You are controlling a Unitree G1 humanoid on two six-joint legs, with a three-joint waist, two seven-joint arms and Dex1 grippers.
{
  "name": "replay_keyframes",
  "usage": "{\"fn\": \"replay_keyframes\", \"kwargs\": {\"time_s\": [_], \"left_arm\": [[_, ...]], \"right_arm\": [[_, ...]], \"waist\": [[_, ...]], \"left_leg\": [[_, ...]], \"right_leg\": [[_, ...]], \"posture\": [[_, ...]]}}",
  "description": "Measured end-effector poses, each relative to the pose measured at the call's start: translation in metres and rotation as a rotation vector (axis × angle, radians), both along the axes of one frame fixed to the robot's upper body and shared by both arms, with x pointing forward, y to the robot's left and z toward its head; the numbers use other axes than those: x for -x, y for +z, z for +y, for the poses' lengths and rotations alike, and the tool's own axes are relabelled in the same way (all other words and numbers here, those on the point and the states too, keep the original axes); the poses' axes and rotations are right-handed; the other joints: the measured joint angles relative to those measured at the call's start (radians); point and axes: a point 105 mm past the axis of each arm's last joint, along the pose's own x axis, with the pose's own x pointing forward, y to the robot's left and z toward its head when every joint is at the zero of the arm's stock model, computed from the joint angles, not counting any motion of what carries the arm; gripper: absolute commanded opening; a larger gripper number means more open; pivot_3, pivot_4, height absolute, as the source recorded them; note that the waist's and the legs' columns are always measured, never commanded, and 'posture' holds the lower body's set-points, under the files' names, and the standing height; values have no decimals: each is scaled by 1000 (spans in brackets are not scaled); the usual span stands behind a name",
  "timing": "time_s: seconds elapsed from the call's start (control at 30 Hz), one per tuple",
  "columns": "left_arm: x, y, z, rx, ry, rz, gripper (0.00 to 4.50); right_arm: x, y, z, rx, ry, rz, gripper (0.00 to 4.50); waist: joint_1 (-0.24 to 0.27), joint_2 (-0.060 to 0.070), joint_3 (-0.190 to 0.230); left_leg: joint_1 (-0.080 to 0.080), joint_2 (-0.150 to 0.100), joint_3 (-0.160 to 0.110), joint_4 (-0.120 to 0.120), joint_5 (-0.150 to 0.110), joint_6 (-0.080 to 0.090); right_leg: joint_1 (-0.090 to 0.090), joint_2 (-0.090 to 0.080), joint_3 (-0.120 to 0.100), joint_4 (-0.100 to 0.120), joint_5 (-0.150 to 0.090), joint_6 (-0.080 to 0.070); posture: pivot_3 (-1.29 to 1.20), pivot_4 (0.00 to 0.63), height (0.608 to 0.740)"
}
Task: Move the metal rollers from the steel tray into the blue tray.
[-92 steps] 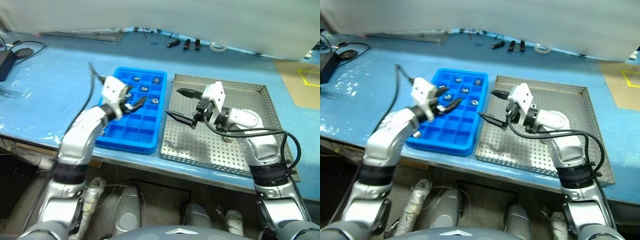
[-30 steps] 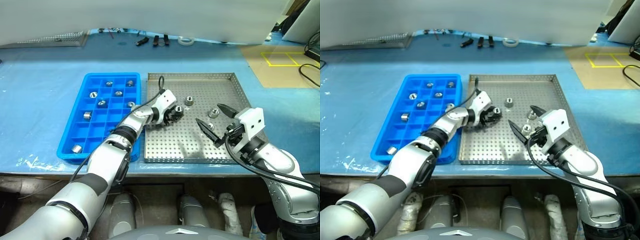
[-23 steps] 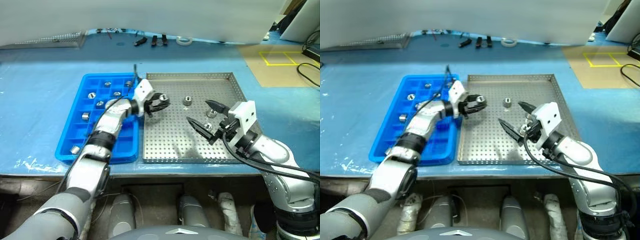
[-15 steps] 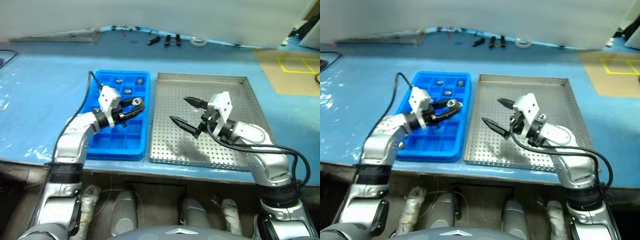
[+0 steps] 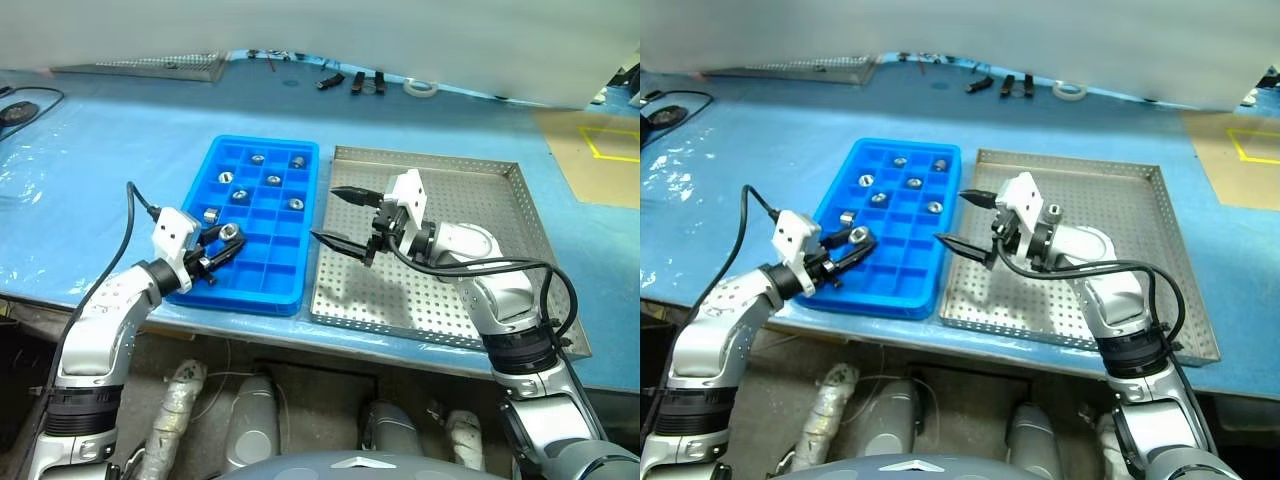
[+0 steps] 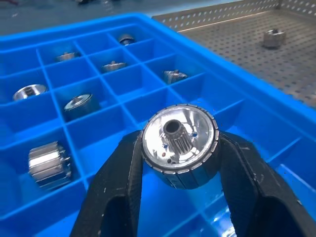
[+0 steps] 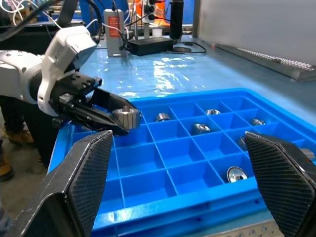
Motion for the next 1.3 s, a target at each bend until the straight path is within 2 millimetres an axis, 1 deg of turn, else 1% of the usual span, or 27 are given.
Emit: {"fn": "replay_keyframes", "kwargs": {"time_s": [0.07,0.2,0.37,0.43,0.53,0.57,0.63,0.83,0.93,1.03,1.1,1.17,1.2,1.23,1.3], "left_arm": [[-2,-2,4,-7,19,6,1845],[-8,-15,17,-16,85,45,1845],[-15,-15,20,-27,99,48,1845],[-16,-16,21,-30,99,49,2583],[-16,-16,18,-30,83,50,3454],[-16,-16,17,-29,76,51,3837],[-18,-14,13,-28,66,45,4461],[-21,-6,3,-11,21,27,4461],[-23,9,-12,52,-40,5,4461],[-33,44,-44,134,-138,-69,4461],[-37,59,-63,134,-208,-107,4461],[-42,62,-83,135,-278,-105,4461],[-45,59,-94,133,-309,-91,4461],[-47,55,-99,128,-327,-79,4461],[-50,48,-116,127,-392,-47,4461]], "right_arm": [[0,0,0,1,3,2,4500],[1,-2,0,3,4,8,4500],[0,-4,-1,3,-10,15,4500],[1,-5,-2,4,-18,18,4500],[1,-6,-4,3,-28,21,4500],[1,-6,-4,3,-29,22,4500],[1,-6,-4,1,-35,20,4500],[1,-9,-10,1,-68,24,4500],[2,-7,-14,4,-91,12,4500],[-3,-1,-30,2,-168,-10,4500],[-4,1,-43,1,-225,-23,4500],[-4,-2,-59,5,-299,-16,4500],[-5,-6,-68,9,-340,-5,4500],[-5,-10,-72,15,-364,3,4500],[-1,-18,-87,25,-433,20,4500]], "waist": [[6,0,0],[8,0,0],[9,0,0],[9,0,0],[9,0,0],[9,0,0],[9,0,0],[7,0,0],[8,0,0],[9,0,0],[0,-1,0],[-9,0,0],[-17,0,0],[-24,0,0],[-47,0,0]], "left_leg": [[0,0,0,0,0,0],[0,0,0,0,0,-1],[0,0,0,1,1,-2],[1,0,0,1,1,-2],[1,0,0,1,2,-3],[1,0,0,2,2,-3],[1,0,0,2,2,-4],[2,0,0,2,3,-5],[2,0,0,3,3,-5],[1,-1,1,4,4,-5],[2,-1,1,5,4,-5],[2,-1,1,5,4,-5],[1,-1,1,5,4,-5],[1,-1,1,5,4,-5],[1,-1,1,5,4,-5]], "right_leg": [[0,0,0,0,0,0],[0,0,0,1,0,0],[-1,0,0,3,0,0],[-1,0,1,4,0,0],[-2,0,1,8,0,0],[-3,0,1,10,-1,-1],[-4,0,2,13,-1,-1],[-4,0,2,15,-1,-1],[-4,0,1,15,-1,-2],[-3,0,1,15,-1,-2],[-3,0,2,15,-1,-1],[-3,0,2,14,-1,-1],[-3,0,2,14,-1,-1],[-3,0,3,14,-1,-1],[-3,0,3,14,-1,0]], "posture": [[299,150,740],[283,150,740],[253,150,740],[246,150,740],[235,150,740],[228,150,740],[220,150,740],[187,150,740],[134,150,740],[65,150,740],[17,150,740],[-40,150,740],[-59,150,740],[-78,150,740],[-147,150,740]]}}
